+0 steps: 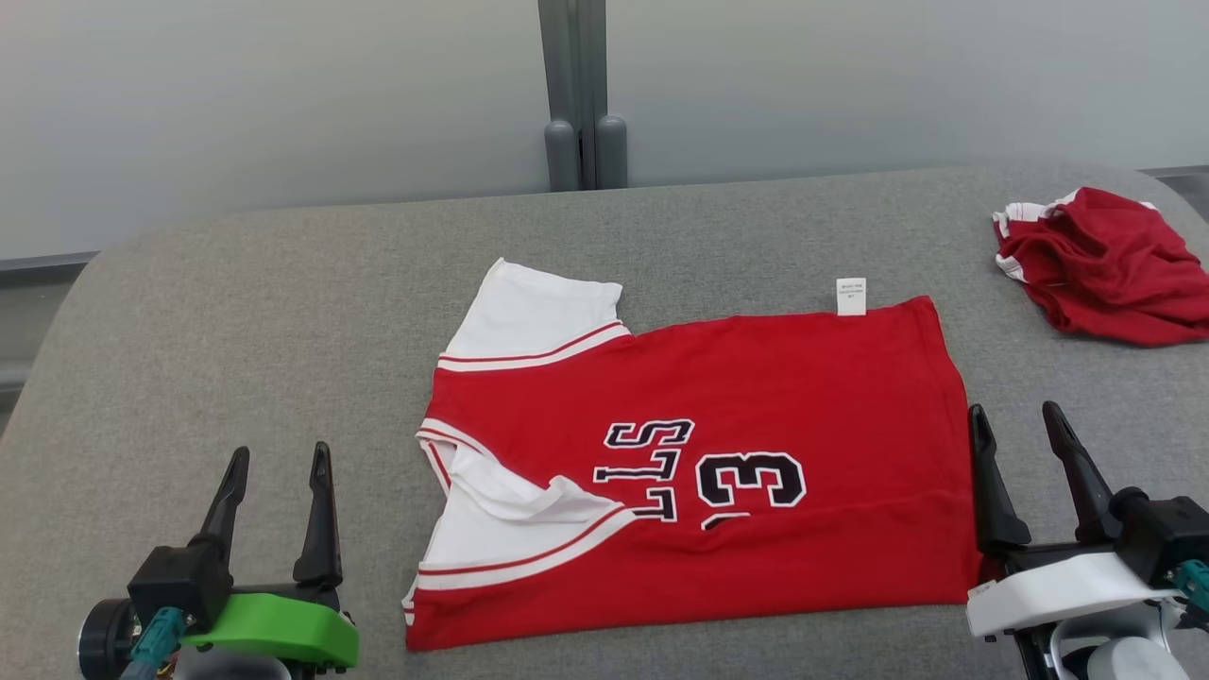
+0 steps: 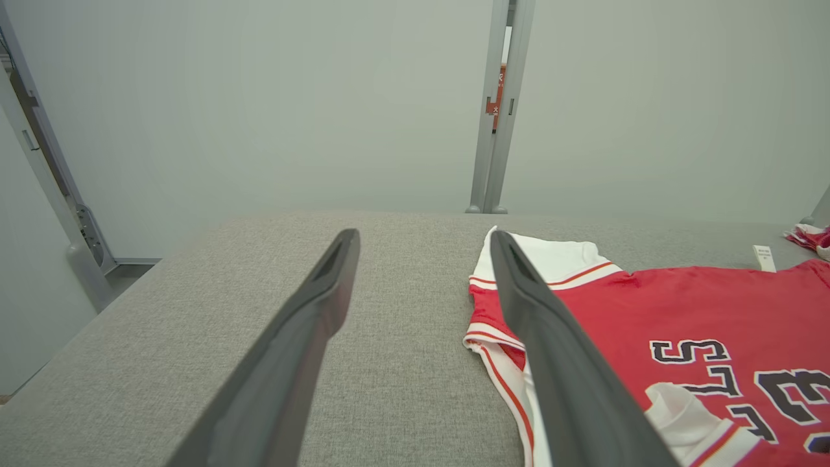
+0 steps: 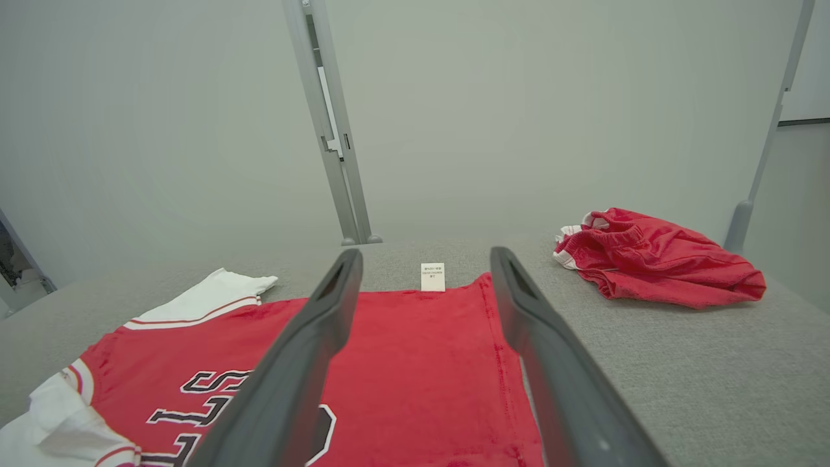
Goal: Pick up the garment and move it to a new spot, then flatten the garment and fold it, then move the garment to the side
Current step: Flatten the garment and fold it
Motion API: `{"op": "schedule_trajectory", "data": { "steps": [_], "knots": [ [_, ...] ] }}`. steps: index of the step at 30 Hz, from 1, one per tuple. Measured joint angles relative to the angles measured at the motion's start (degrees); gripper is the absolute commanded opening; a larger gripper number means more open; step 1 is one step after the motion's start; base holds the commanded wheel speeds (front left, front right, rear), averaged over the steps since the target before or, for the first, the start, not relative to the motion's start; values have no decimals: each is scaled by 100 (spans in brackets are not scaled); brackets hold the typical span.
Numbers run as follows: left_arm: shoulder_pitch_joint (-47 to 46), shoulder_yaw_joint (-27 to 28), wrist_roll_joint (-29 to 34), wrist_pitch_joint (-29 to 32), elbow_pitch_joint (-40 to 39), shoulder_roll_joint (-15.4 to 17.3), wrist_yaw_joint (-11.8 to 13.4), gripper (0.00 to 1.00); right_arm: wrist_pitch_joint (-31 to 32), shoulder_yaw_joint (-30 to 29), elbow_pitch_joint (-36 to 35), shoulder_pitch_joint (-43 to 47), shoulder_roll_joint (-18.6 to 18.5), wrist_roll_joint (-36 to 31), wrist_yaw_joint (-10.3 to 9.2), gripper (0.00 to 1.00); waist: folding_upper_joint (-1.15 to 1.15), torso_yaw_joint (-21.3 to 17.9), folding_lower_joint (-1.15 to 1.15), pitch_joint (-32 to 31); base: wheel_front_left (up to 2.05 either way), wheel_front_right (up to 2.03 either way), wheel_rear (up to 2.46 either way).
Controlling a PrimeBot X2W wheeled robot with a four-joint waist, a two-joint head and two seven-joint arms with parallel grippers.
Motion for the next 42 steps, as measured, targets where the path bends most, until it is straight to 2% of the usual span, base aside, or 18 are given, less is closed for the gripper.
{"op": "schedule_trajectory", "data": {
  "steps": [11,20,24,30,34,39,42],
  "knots": [
    [120,129,66,0,-35,-60,-55,100,0,-69,-218,194,78,-88,0,100,0,69,0,-5,0,0,0],
    [124,170,103,-1,11,-71,-96,100,-1,-15,-142,186,77,-104,0,100,0,42,0,6,0,0,0],
    [-49,119,148,-1,137,31,-103,100,-1,81,31,-68,1,-156,0,100,0,-2,0,46,0,0,0],
    [-937,-234,167,0,504,432,-130,100,-1,231,432,-844,-301,-140,1,100,0,-47,0,215,0,0,0],
    [-1926,-735,-23,187,800,772,-135,100,160,376,860,-1478,-600,-16,0,100,0,-72,0,397,0,0,0],
    [-3305,-1428,-598,544,1201,1128,-137,100,559,657,1432,-2519,-1057,221,1,100,0,-133,0,785,0,0,0],
    [-3940,-1764,-929,746,1482,1255,-141,100,798,802,1806,-3040,-1204,345,1,100,0,-185,0,1038,0,0,0]
  ]
}}
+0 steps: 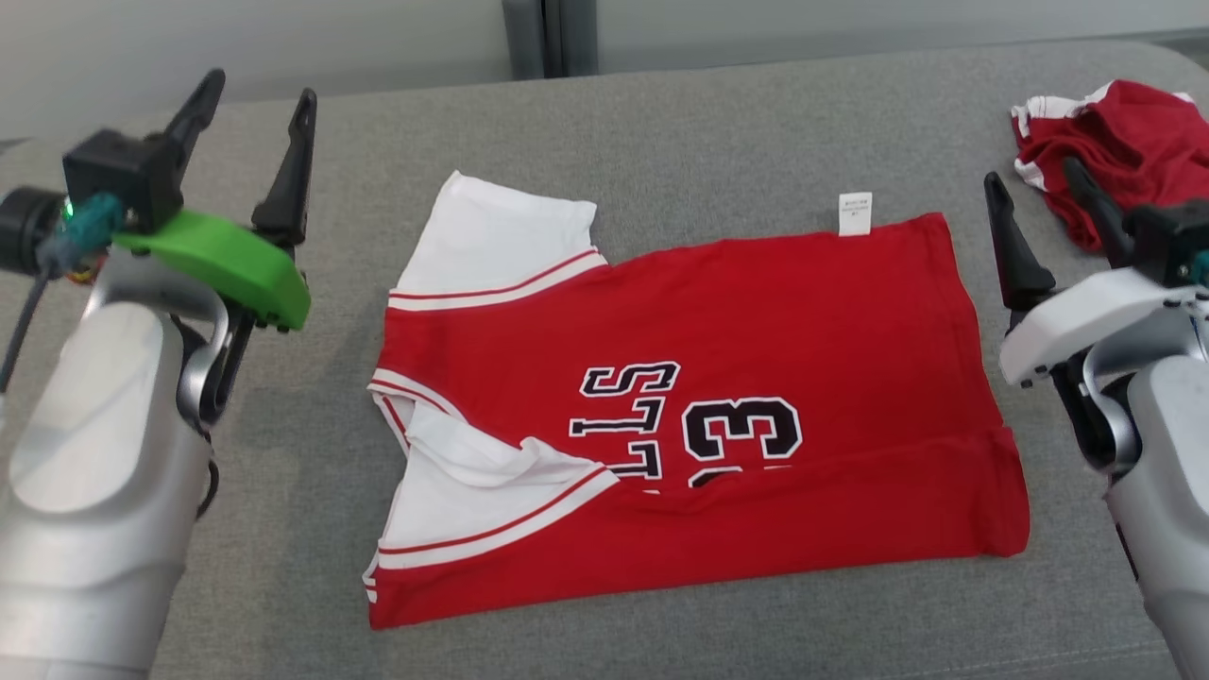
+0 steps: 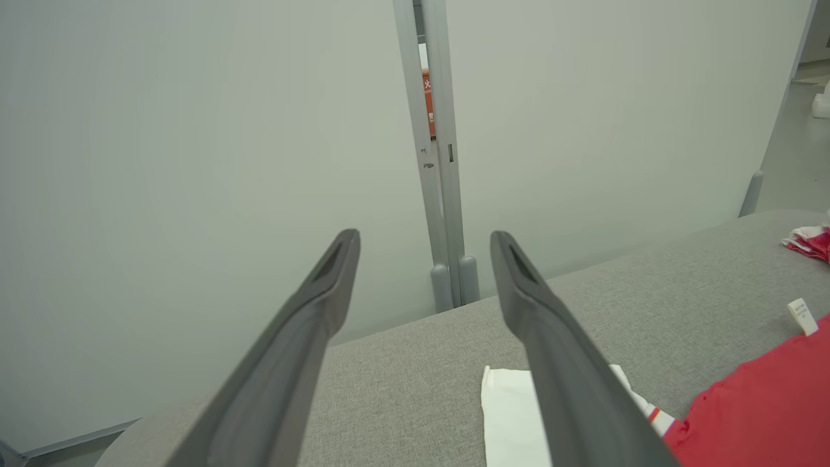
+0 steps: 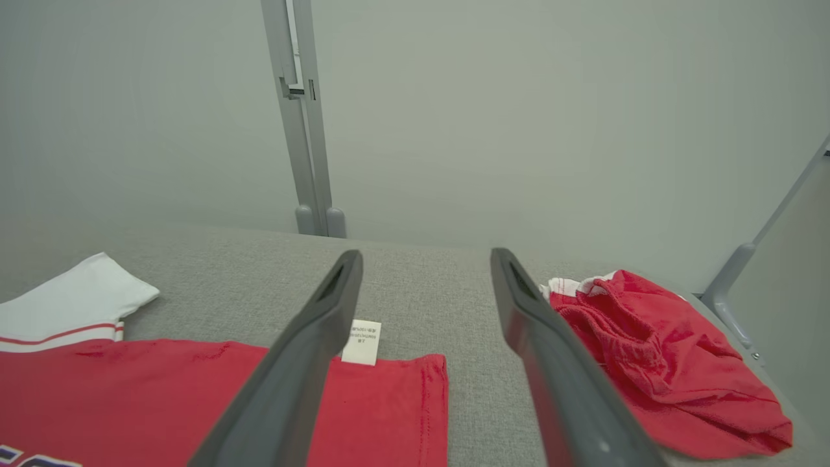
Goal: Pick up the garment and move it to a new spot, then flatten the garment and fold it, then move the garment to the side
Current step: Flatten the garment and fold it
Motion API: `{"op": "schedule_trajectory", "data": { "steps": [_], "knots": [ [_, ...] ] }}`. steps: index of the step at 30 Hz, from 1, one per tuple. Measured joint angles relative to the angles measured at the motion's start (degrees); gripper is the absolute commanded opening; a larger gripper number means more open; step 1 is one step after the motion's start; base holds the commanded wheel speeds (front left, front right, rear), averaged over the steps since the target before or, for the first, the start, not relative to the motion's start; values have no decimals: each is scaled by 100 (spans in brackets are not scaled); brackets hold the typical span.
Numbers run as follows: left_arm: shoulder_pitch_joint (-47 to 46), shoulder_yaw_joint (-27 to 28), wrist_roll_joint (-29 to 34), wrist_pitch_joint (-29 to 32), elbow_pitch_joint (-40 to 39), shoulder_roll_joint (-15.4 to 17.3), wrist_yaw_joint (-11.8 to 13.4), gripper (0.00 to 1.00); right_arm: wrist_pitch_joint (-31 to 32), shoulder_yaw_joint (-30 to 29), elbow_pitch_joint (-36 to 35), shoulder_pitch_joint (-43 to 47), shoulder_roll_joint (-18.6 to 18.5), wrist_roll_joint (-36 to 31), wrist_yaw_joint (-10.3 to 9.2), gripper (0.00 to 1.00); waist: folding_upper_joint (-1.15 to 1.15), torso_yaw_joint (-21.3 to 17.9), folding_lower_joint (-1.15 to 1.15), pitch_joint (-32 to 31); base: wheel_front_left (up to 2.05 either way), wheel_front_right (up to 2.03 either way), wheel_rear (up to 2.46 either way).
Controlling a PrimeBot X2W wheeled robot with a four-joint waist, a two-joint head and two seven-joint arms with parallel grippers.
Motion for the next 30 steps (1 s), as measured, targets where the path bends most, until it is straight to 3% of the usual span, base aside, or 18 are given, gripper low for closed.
{"op": "schedule_trajectory", "data": {
  "steps": [8,19,30],
  "knots": [
    [-1368,-1114,-879,727,856,312,-3,100,517,597,1051,-1238,-96,315,0,100,0,-196,1,778,0,0,0],
    [-2318,-2525,-1828,1537,1731,676,-3,100,559,1507,2164,-2345,238,711,0,100,0,-643,1,1619,0,0,0],
    [-2698,-3114,-2195,1556,2570,779,-3,100,236,2297,2805,-2928,523,1154,0,100,0,-1115,1,2066,0,0,0]
  ]
}}
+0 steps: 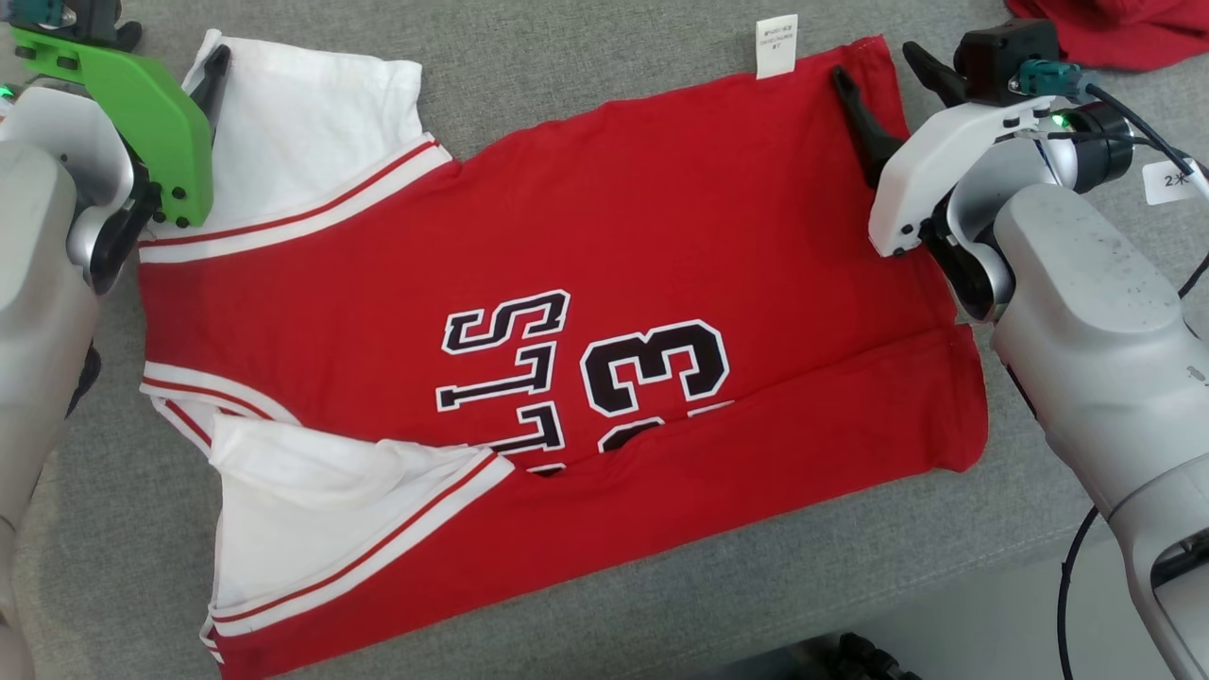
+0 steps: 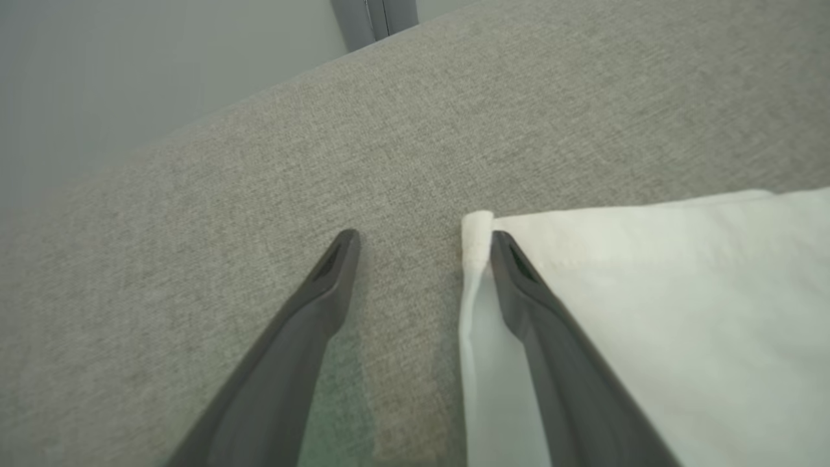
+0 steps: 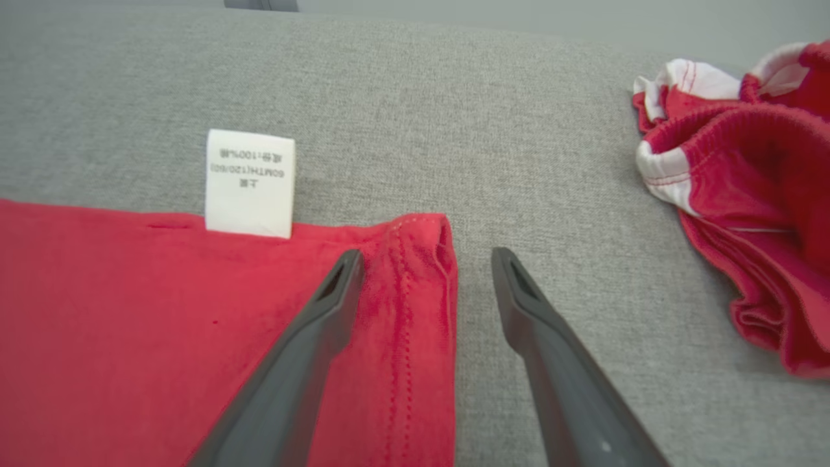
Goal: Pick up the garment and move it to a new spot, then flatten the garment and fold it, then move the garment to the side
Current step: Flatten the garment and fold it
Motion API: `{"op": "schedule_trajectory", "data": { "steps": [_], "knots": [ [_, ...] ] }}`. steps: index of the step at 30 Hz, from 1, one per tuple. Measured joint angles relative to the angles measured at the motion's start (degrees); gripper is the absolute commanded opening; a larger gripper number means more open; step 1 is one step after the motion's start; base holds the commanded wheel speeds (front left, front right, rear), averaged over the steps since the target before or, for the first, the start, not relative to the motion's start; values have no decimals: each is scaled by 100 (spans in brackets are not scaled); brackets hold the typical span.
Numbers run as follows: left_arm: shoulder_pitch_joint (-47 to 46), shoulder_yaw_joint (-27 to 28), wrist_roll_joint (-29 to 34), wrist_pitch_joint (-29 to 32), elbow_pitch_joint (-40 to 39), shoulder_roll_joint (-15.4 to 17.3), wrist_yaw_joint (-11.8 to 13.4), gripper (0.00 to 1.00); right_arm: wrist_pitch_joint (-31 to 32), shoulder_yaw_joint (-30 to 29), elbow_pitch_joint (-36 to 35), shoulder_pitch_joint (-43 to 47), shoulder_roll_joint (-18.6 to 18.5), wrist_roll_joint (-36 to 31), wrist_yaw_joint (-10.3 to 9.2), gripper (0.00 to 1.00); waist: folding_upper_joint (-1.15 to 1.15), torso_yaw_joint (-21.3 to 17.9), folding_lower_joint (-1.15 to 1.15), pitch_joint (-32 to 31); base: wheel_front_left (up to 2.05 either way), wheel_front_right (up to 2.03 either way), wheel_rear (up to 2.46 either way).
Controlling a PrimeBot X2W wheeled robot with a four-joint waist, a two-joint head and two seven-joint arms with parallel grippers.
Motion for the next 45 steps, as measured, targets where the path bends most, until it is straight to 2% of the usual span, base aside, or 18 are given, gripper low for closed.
{"op": "schedule_trajectory", "data": {
  "steps": [7,8,9,10,11,15,23,32,36,40,45],
  "knots": [
    [-93,-174,-369,-125,92,-133,1,100,-87,319,245,-242,-9,287,0,100,0,-28,0,45,0,0,0],
    [-96,-201,-432,-96,67,-166,1,90,-94,354,272,-256,-9,324,0,75,0,-26,0,42,0,0,0],
    [-105,-245,-498,-90,33,-193,1,49,-91,403,309,-277,-12,364,0,46,0,-21,0,38,0,0,0],
    [-117,-280,-566,-90,19,-219,1,26,-78,446,339,-293,-20,403,0,26,0,-14,0,34,0,0,0],
    [-122,-287,-647,-83,19,-245,0,0,-71,474,365,-298,-31,447,0,0,0,-7,0,31,0,0,0],
    [-126,-394,-800,-170,24,-263,-1,0,-231,599,396,-320,-64,578,0,0,0,33,0,6,0,0,0],
    [-101,-435,-1184,-837,-53,-315,0,0,-756,744,546,-329,-224,678,0,0,0,180,0,-215,0,0,0],
    [529,-516,-1570,-1812,-795,-246,-1,0,-1012,673,318,357,-534,773,0,0,0,429,-1,-684,0,0,0],
    [973,-499,-1619,-2105,-1209,-132,0,0,-1035,349,-108,789,-730,722,0,0,0,562,-1,-891,0,0,0],
    [1535,-327,-1573,-2261,-1844,-14,182,0,-1035,-79,-548,1383,-851,524,0,0,0,706,-1,-1063,0,0,0],
    [2343,53,-1274,-2284,-2914,70,647,0,-1039,-773,-1032,2043,-873,303,0,0,0,877,-1,-1239,0,0,0]
  ]
}}
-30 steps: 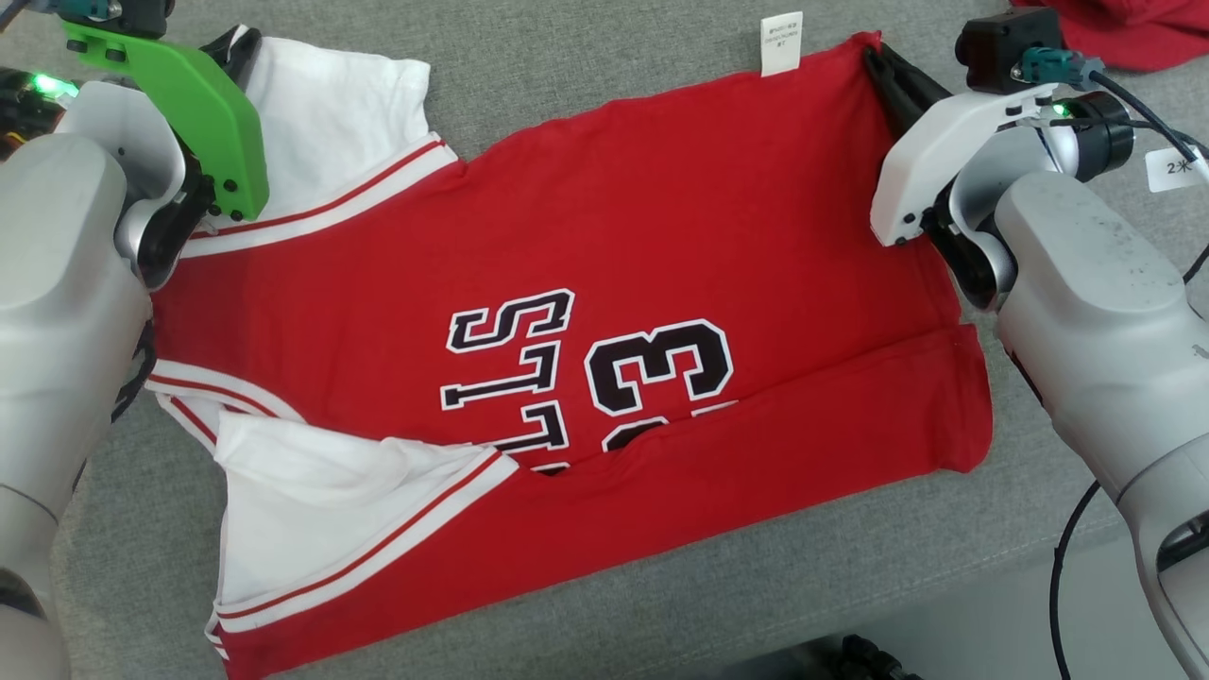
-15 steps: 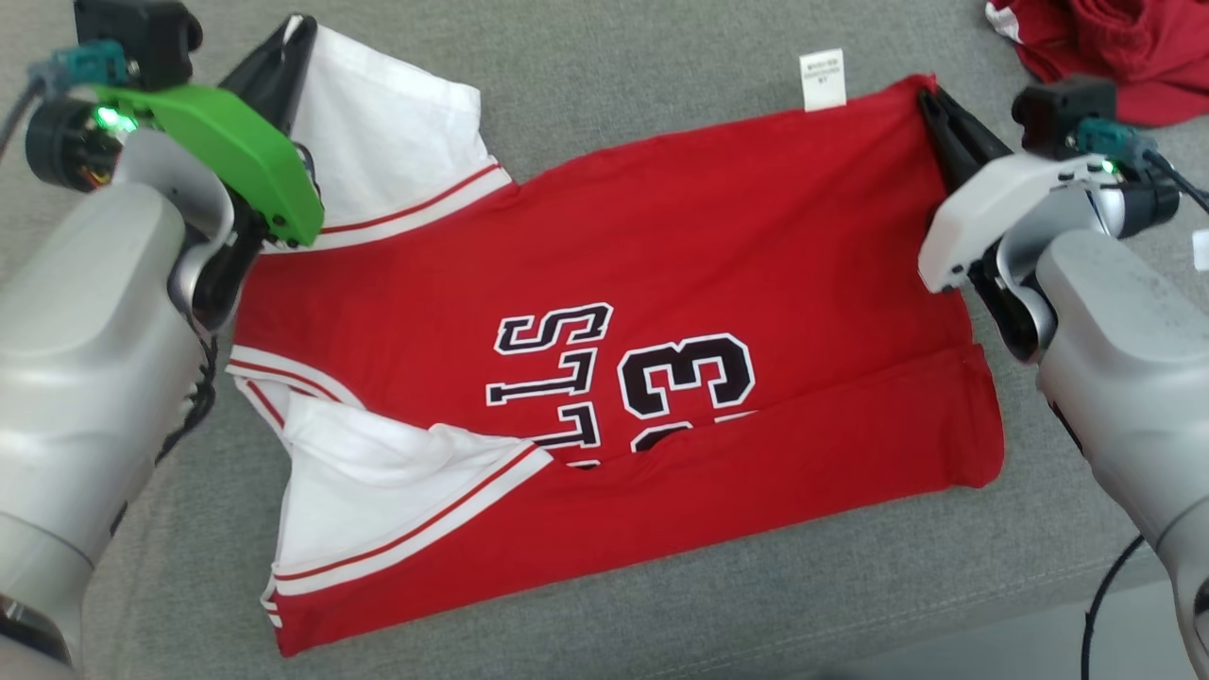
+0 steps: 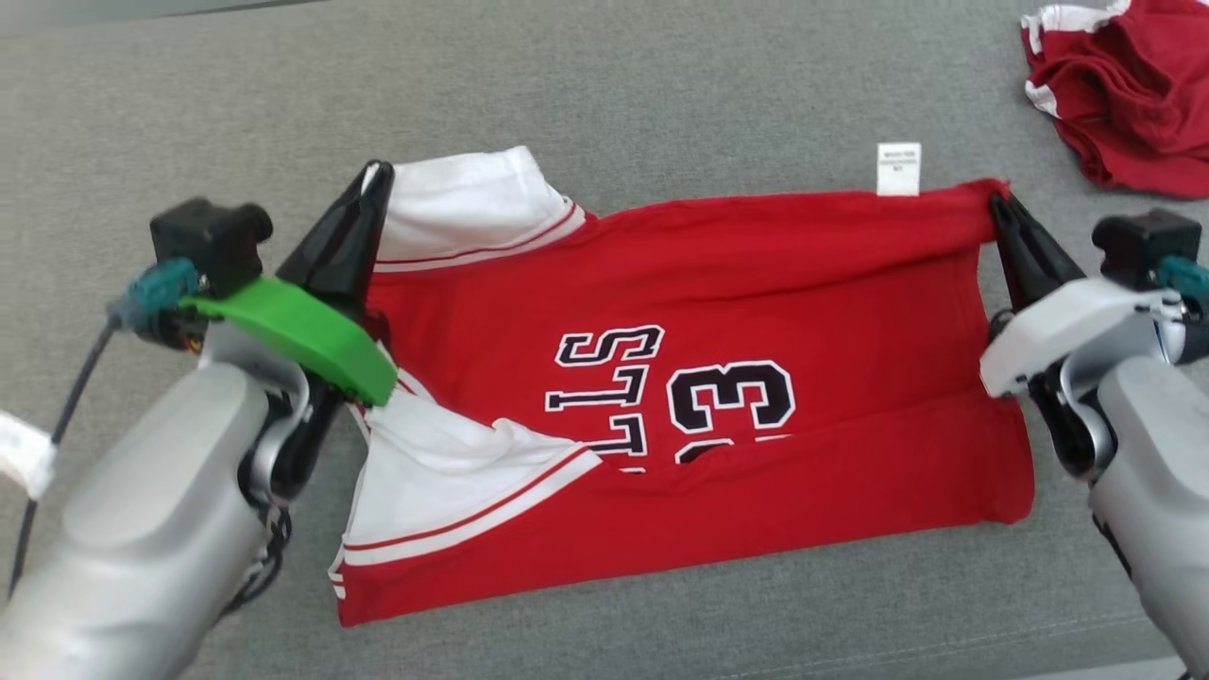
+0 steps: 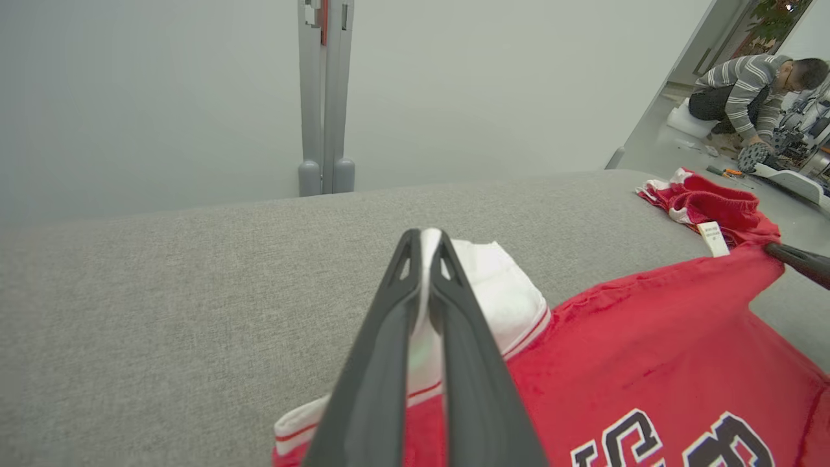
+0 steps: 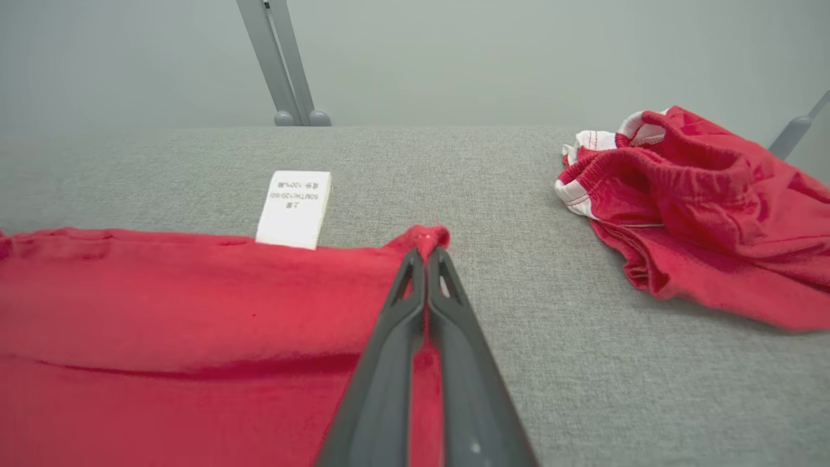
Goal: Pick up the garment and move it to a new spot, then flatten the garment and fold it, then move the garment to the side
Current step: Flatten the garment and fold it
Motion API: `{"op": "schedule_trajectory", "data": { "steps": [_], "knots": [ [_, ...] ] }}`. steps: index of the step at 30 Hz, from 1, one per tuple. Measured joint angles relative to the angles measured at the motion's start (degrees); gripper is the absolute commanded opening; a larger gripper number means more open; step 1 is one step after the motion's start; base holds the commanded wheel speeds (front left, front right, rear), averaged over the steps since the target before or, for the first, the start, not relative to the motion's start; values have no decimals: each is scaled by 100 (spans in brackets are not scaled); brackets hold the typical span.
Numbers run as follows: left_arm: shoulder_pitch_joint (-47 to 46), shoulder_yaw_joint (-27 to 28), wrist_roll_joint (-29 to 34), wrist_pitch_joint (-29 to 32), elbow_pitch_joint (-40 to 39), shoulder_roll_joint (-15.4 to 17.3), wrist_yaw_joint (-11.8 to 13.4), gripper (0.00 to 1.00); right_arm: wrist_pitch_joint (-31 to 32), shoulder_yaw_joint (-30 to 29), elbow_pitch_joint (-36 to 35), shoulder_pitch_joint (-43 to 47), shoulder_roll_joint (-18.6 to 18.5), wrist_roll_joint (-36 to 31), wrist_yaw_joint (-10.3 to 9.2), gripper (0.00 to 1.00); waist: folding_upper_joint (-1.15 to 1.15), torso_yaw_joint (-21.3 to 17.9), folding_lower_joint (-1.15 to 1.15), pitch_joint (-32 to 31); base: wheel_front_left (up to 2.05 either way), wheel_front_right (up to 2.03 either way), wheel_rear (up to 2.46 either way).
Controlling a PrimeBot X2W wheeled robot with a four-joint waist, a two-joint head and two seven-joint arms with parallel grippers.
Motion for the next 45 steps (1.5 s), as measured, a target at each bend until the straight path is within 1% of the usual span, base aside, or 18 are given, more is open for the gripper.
{"op": "schedule_trajectory", "data": {
  "steps": [2,5,9,12,16,20,21,22,23,27,30,34,39,42,45],
  "knots": [
    [439,238,190,-4,-446,35,198,0,0,-241,-192,324,40,-100,0,0,0,68,0,-70,0,0,0],
    [1093,503,378,-9,-938,44,402,0,0,-555,-449,731,113,-227,0,0,0,145,0,-168,0,0,0],
    [1828,747,548,-9,-1416,-63,537,0,0,-945,-792,1234,222,-364,0,0,0,231,0,-280,0,0,0],
    [2254,868,639,-9,-1626,-154,595,0,0,-1263,-1035,1595,289,-413,0,0,0,292,0,-336,0,0,0],
    [2799,1002,713,-9,-1757,-336,609,0,0,-1569,-1268,2079,399,-464,0,0,0,351,0,-412,0,0,0],
    [3202,1198,895,-10,-1727,-511,633,0,0,-1637,-1340,2441,522,-427,0,0,0,382,0,-489,0,0,0],
    [3271,1254,923,-9,-1713,-560,634,31,0,-1631,-1352,2488,537,-420,0,36,0,387,0,-502,0,0,0],
    [3337,1324,993,-10,-1702,-626,633,88,0,-1639,-1382,2526,544,-411,0,81,0,392,0,-518,0,0,0],
    [3377,1369,1063,-10,-1686,-676,628,100,0,-1645,-1421,2551,547,-391,0,100,0,398,0,-534,0,0,0],
    [3529,1586,1344,-10,-1603,-866,554,100,0,-1652,-1644,2658,552,-357,0,100,0,406,0,-583,0,0,0],
    [3568,1969,1626,-10,-1594,-1016,500,100,0,-1753,-2013,2716,539,-315,0,100,0,409,0,-611,0,0,0],
    [3657,2579,2081,-10,-1701,-1248,420,100,0,-1825,-2119,2739,522,-302,0,100,0,401,0,-652,0,0,0],
    [3772,3433,2754,-10,-1902,-1652,291,100,66,-1893,-1689,2660,523,-415,0,100,0,408,0,-711,0,0,0],
    [3825,3861,3153,-10,-1937,-1871,157,100,156,-1935,-1317,2535,588,-424,0,100,0,432,0,-729,0,0,0],
    [3862,4261,3404,-10,-1934,-2084,8,100,186,-1901,-948,2459,630,-423,0,100,0,463,0,-739,0,0,0]
  ]
}}
